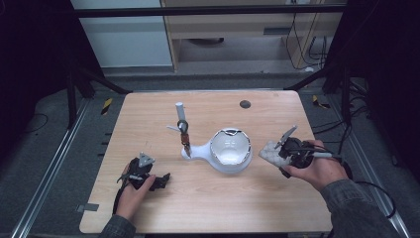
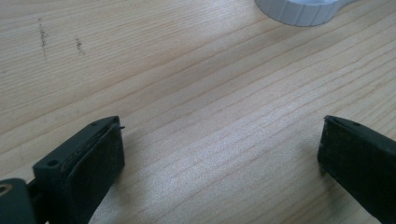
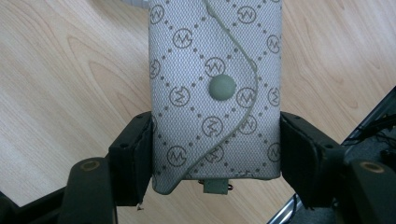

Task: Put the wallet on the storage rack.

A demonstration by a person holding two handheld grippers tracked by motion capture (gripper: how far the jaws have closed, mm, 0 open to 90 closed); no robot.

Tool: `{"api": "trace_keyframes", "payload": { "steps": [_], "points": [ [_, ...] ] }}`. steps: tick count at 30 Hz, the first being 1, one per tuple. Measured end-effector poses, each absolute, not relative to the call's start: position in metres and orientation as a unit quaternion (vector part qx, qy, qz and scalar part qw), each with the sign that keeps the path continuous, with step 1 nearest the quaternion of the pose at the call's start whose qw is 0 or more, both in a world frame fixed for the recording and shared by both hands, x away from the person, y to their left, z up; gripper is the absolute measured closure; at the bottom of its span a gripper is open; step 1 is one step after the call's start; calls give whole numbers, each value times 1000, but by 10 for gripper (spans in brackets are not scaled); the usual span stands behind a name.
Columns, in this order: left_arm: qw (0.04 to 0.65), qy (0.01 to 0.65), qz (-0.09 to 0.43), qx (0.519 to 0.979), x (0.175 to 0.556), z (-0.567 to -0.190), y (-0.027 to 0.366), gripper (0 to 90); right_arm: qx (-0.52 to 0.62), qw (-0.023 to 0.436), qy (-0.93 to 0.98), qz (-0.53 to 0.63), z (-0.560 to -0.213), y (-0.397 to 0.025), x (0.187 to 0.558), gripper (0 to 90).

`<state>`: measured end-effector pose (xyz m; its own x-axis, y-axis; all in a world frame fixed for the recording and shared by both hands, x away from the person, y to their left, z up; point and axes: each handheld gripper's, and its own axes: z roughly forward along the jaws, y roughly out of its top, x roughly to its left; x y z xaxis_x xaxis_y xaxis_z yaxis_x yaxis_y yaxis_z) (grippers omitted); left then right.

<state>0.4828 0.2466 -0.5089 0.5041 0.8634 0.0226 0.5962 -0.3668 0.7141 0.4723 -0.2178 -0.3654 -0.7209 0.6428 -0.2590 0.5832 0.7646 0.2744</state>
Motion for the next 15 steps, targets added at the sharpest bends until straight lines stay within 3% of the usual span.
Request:
{"api": "trace_keyframes", "payload": {
  "steps": [15],
  "points": [
    [332,455,203,801,483,-509,246,0,306,183,931,83,-347,-202,473,324]
  ]
}}
